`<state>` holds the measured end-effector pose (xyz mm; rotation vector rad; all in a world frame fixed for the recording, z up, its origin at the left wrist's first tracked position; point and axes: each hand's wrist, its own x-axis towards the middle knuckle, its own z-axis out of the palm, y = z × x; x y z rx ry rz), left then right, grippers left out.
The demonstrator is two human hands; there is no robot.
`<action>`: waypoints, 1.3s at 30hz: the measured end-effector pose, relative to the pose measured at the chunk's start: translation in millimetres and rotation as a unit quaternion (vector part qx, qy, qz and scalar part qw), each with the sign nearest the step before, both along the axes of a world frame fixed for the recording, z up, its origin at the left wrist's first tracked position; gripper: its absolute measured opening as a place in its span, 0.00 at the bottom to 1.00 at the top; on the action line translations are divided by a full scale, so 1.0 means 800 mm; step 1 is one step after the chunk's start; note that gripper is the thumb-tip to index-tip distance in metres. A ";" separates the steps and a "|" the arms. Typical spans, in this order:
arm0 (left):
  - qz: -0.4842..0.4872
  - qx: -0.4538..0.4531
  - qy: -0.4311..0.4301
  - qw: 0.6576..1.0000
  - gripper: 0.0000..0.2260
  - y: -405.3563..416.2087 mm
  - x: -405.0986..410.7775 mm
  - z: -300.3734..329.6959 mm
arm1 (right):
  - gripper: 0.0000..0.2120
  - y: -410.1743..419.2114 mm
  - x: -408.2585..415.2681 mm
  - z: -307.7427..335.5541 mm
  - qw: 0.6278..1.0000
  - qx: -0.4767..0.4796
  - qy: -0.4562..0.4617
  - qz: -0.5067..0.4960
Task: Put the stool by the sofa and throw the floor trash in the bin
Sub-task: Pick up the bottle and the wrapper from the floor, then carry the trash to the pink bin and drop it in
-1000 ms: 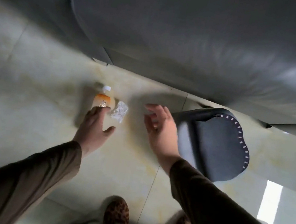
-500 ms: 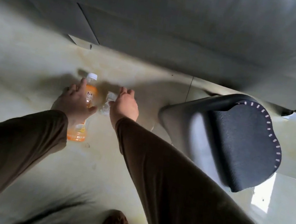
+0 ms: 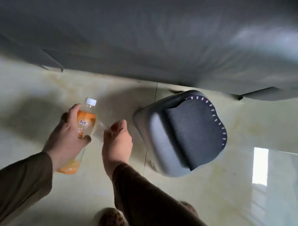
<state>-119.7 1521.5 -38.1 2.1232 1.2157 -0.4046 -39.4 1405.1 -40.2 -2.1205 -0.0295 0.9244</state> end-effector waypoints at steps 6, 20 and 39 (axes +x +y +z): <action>-0.011 -0.073 -0.044 0.996 0.44 -0.101 0.036 0.133 | 0.08 -0.136 0.032 0.116 0.983 0.072 -0.031 -0.166; -0.192 -0.216 -0.067 0.955 0.37 -0.364 0.168 0.294 | 0.06 -0.480 0.058 0.302 0.791 0.094 -0.047 -0.603; -0.514 -0.201 0.042 0.833 0.38 -0.757 0.184 0.358 | 0.04 -0.815 -0.115 0.346 0.488 0.074 -0.061 -0.868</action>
